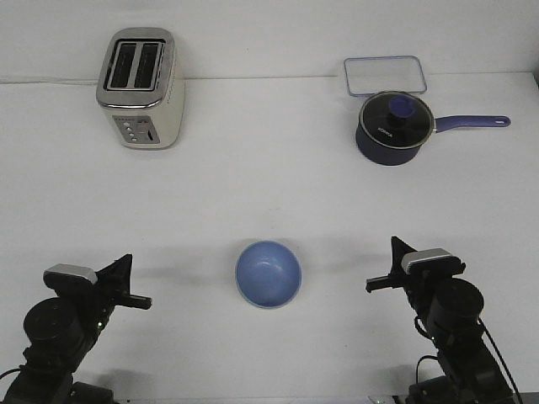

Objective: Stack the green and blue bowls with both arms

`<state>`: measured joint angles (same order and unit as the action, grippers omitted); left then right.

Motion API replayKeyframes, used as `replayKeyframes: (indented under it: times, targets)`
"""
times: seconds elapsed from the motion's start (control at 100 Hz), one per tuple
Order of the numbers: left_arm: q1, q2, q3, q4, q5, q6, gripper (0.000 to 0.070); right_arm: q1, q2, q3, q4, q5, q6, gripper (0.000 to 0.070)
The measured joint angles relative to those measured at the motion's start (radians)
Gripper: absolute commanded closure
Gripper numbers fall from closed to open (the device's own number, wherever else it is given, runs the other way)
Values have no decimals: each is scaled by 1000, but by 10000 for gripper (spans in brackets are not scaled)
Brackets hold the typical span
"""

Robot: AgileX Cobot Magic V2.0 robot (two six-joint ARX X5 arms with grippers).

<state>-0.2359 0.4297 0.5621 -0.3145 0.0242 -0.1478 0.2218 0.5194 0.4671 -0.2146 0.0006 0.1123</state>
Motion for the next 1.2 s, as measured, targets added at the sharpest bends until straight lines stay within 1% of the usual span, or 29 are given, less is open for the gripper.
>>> replayKeyframes:
  times: [0.08,0.15,0.24,0.36,0.43,0.63,0.84,1.01,1.13,1.2]
  targets:
    - [2,-2,0,3,-3,4,688,0,0,0,0,0,0,700]
    - [15,-15,-3,35,-19,31,688,0,0,0,0,0,0,700]
    - [47,-60,-48,155,-23,53,688,0,0,0,0,0,0,700]
    - [90,-137,-168,336,-23,62,688,0,0,0,0,0,0,700]
    - [118,-178,-239,394,-23,71,688,0,0,0,0,0,0,700]
    - [186,-290,-394,406,-23,113,688,0,0,0,0,0,0,700]
    - [227,-423,-500,407,-23,129,688,0,0,0,0,0,0,700]
    - [230,-424,-528,420,-23,131,688,0,0,0,3,0,0,700]
    - [230,-426,-528,478,-22,131,688,0,0,0,11,0,0,700]
    - [230,-425,-528,481,-22,131,688,0,0,0,21,0,0,700]
